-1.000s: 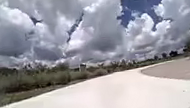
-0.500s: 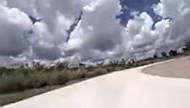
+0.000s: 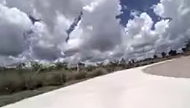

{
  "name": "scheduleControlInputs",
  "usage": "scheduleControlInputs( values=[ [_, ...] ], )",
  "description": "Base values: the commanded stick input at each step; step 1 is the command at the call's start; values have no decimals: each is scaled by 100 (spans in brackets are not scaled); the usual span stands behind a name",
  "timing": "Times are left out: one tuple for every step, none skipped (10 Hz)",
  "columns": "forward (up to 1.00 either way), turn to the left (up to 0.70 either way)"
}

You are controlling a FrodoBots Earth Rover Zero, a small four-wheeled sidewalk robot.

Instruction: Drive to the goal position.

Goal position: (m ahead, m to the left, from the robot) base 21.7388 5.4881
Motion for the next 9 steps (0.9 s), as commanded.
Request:
scheduleControlInputs(
  values=[
    [70, 0],
    [70, 0],
    [70, 0],
    [70, 0],
    [70, 0],
    [70, 0],
    [70, 0],
    [70, 0],
    [70, 0]
  ],
)
